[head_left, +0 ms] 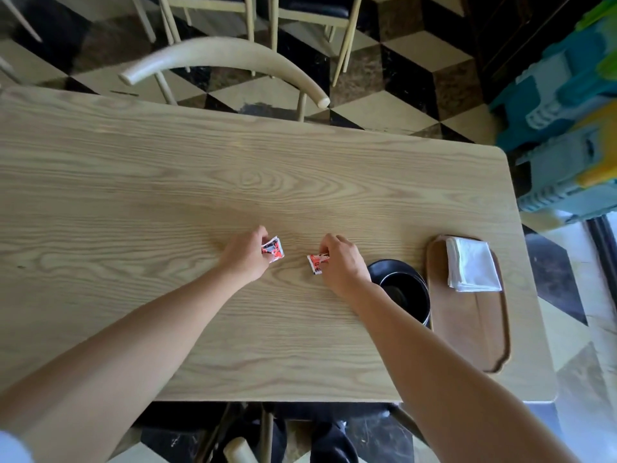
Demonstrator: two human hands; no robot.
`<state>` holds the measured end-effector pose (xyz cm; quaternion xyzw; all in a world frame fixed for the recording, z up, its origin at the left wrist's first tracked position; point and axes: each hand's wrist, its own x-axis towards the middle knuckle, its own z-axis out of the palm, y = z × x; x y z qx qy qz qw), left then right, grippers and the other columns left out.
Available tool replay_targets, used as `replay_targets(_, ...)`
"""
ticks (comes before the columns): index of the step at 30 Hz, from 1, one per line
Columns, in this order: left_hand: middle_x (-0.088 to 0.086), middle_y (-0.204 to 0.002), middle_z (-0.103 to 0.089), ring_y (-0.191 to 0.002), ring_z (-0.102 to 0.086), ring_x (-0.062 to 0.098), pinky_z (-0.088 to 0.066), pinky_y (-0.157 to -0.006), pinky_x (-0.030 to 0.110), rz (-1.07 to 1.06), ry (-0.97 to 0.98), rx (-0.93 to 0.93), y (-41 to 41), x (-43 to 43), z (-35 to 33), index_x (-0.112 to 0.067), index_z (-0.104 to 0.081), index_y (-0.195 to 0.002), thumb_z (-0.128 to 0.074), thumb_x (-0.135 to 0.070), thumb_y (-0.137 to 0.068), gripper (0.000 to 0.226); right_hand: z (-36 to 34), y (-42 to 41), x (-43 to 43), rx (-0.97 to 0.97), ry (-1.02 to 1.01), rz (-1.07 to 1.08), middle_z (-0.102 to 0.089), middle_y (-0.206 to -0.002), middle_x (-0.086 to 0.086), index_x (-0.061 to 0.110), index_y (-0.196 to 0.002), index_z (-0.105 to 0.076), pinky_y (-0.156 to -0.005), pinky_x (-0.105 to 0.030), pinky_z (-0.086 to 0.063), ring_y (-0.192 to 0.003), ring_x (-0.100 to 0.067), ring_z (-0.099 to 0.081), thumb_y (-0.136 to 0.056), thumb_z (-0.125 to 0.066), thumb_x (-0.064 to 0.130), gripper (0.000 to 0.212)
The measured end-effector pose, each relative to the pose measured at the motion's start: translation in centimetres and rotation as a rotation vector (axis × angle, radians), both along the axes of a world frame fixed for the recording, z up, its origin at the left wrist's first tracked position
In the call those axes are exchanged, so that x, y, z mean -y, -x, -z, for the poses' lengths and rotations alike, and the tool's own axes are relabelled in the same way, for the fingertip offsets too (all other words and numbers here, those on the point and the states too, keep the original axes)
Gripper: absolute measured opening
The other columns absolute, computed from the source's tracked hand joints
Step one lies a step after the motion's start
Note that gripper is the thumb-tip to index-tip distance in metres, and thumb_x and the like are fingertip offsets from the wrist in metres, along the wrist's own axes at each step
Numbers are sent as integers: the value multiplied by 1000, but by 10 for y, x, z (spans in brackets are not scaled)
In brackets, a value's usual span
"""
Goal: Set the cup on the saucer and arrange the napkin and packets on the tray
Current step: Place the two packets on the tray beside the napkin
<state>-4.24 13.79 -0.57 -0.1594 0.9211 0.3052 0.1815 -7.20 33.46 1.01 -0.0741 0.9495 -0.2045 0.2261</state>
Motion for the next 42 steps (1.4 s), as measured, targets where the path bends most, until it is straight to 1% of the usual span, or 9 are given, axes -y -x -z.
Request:
replay_targets(5, -5, -57, -57, -59, -55, 20, -35, -45, 22, -180, -234, 46, -21, -19, -28, -21, -58, -63, -75, -23, -77, 22, -26, -8, -13, 27, 184, 98, -66, -101, -6, 20, -96, -72, -76, -28, -44, -92, -25, -60, -81, -62, 9, 21)
replay_targets(9, 2, -76, -65, -73, -62, 22, -56, -67, 37, -326, -340, 30, -35, -46, -66, -20, -64, -75, -78, -20, -73, 14, -58, -17, -38, 58, 277, 150, -69, -89, 4, 23, -98, -73, -73, -28, -47, -83, -19, -60, -77, -67, 14, 24)
replay_targets(11, 7, -82, -64, -76, -62, 24, -57, -65, 40, -374, -395, 24, -45, -61, -84, -12, -63, -78, -79, -15, -72, 17, -74, -26, -54, 99, 309, 183, -66, -84, 6, 24, -93, -70, -69, -26, -43, -80, -18, -59, -74, -72, 17, 21)
replay_targets(15, 7, -87, -67, -77, -65, 21, -55, -59, 31, -450, -509, 57, -46, -65, -91, -21, -64, -76, -78, -13, -76, 16, -82, -29, -61, 227, 482, 321, -68, -71, -4, 18, -73, -68, -71, -40, -59, -65, -21, -64, -69, -74, 14, 8)
replay_targets(20, 11, -102, -70, -85, -66, 23, -55, -63, 32, -497, -653, -1, -89, -147, -130, -16, -66, -106, -73, -12, -84, 23, -119, -66, -148, 278, 628, 365, -69, -86, -9, 21, -81, -66, -57, -29, -59, -67, -19, -67, -74, -74, -5, 28)
replay_targets(25, 13, -102, -69, -83, -64, 24, -53, -60, 30, -473, -678, 33, -109, -187, -139, -10, -67, -109, -72, -11, -84, 26, -132, -93, -200, 415, 781, 458, -65, -105, -22, 15, -92, -62, -67, -44, -62, -82, -34, -71, -88, -63, -5, 20)
replay_targets(29, 14, -105, -68, -84, -62, 24, -52, -58, 30, -437, -688, 75, -111, -214, -137, -11, -64, -112, -67, -11, -88, 24, -130, -104, -232, 414, 731, 407, -67, -106, -23, 12, -120, -51, -56, -33, -59, -67, -26, -73, -88, -66, -3, 38)
replay_targets(37, 11, -99, -68, -83, -63, 23, -51, -57, 30, -340, -670, 135, -102, -259, -127, -19, -64, -97, -69, -9, -85, 15, -118, -113, -285, 328, 736, 482, -71, -86, -14, 17, -105, -55, -51, -30, -58, -65, -26, -73, -82, -73, -3, 35)
replay_targets(42, 9, -100, -70, -82, -65, 20, -53, -57, 30, -242, -645, 192, -97, -290, -116, -18, -65, -105, -71, -9, -84, 23, -107, -117, -316, 321, 779, 559, -72, -94, -11, 14, -119, -58, -54, -30, -58, -69, -27, -75, -82, -72, -5, 43)
